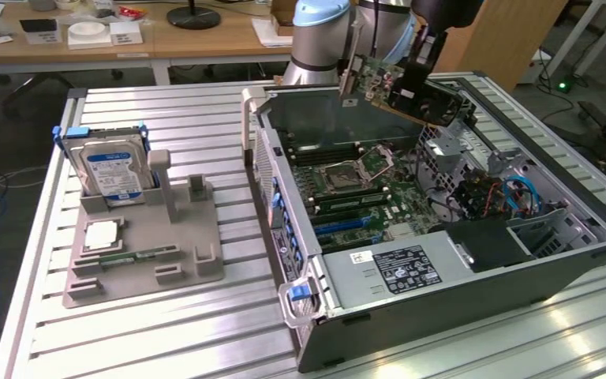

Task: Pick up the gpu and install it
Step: 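Insert the gpu into the slot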

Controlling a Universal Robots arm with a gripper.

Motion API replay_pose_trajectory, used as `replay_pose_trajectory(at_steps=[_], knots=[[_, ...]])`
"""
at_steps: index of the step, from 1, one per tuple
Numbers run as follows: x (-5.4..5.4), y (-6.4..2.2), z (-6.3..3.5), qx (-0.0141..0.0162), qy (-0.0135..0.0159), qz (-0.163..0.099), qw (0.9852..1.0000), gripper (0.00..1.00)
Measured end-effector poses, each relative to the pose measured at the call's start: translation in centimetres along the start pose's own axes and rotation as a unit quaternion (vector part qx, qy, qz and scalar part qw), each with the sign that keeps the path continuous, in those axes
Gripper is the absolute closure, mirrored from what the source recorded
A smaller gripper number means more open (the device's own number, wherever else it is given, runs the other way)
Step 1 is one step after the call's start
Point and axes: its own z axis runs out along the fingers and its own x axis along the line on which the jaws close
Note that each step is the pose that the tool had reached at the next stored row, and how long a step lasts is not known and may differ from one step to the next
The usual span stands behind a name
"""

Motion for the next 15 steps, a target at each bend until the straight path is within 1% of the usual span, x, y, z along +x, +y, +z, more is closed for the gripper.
replay_pose_trajectory(at_steps=[4,9,12,15], knots=[[0.0,0.0,0.0,0.0,0.0006,-0.018,0.9998,0.72],[0.0,0.0,0.0,0.0001,0.0016,-0.044,0.999,0.72],[0.0,0.0,0.0,0.0001,0.0023,-0.062,0.9981,0.72],[0.0,0.0,0.0,0.0002,0.003,-0.082,0.9966,0.72]])
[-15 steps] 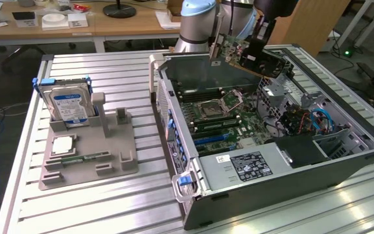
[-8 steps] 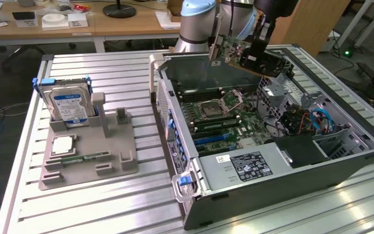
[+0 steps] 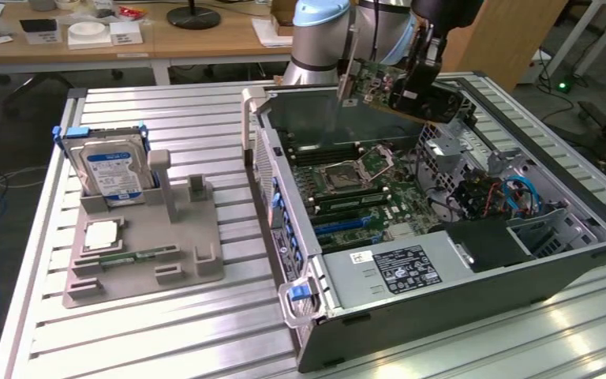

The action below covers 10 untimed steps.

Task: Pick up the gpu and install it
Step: 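Insert the gpu into the slot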

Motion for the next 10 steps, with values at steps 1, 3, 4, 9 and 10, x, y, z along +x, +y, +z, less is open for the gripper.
replay_pose_trajectory(at_steps=[1,3,4,9,10], knots=[[0.0,0.0,0.0,0.0,0.0003,-0.007,1.0,0.72],[0.0,0.0,0.0,0.0,0.0008,-0.02,0.9998,0.72],[0.0,0.0,0.0,0.0,0.001,-0.027,0.9996,0.72],[0.0,0.0,0.0,0.0001,0.0022,-0.06,0.9982,0.72],[0.0,0.0,0.0,0.0002,0.0024,-0.067,0.9978,0.72]])
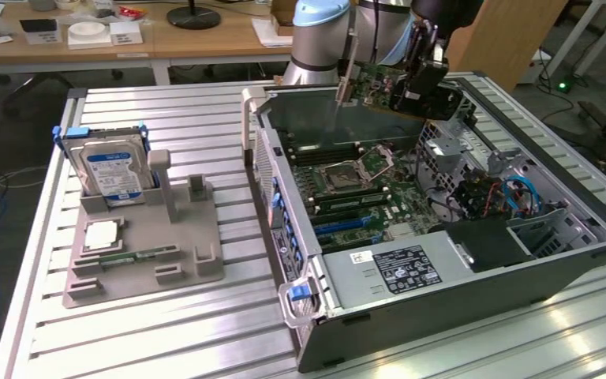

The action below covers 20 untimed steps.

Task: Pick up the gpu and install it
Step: 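Insert the gpu into the slot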

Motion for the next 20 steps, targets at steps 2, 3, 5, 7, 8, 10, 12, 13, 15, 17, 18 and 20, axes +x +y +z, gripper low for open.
replay_pose_trajectory(at_steps=[2,3,5,7,8,10,12,13,15,17,18,20], knots=[[0.0,0.0,0.0,0.0,0.0006,-0.015,0.9999,0.72],[0.0,0.0,0.0,0.0,0.0009,-0.022,0.9998,0.72],[0.0,0.0,0.0,0.0,0.0014,-0.037,0.9993,0.72],[0.0,0.0,0.0,0.0001,0.002,-0.052,0.9987,0.72],[0.0,0.0,0.0,0.0001,0.0022,-0.06,0.9982,0.72],[0.0,0.0,0.0,0.0002,0.0029,-0.077,0.997,0.72],[0.0,0.0,0.0,0.0002,0.0035,-0.093,0.9956,0.72],[0.0,0.0,-0.01,0.0002,0.0038,-0.101,0.9949,0.72],[0.0,0.0,0.0,0.0002,0.0043,-0.115,0.9934,0.72],[0.0,0.0,0.0,0.0003,0.0048,-0.128,0.9917,0.72],[0.0,0.0,0.0,0.0003,0.005,-0.135,0.9909,0.72],[0.0,0.0,0.0,0.0003,0.0055,-0.148,0.989,0.72]])
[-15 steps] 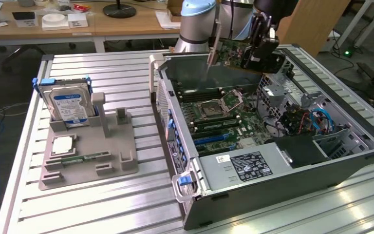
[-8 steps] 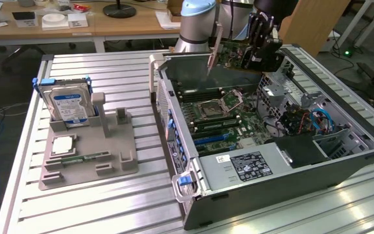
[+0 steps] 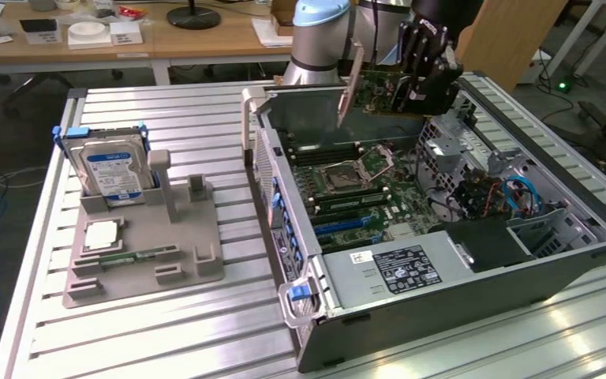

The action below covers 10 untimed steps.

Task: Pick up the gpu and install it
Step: 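Insert the gpu into the slot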

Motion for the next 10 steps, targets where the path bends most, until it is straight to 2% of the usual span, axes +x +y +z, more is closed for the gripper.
replay_pose_trajectory(at_steps=[2,10], knots=[[0.01,0.0,0.02,0.0004,0.0003,-0.012,0.9999,0.72],[0.49,-0.05,0.07,0.0098,-0.0006,-0.027,0.9996,0.72]])
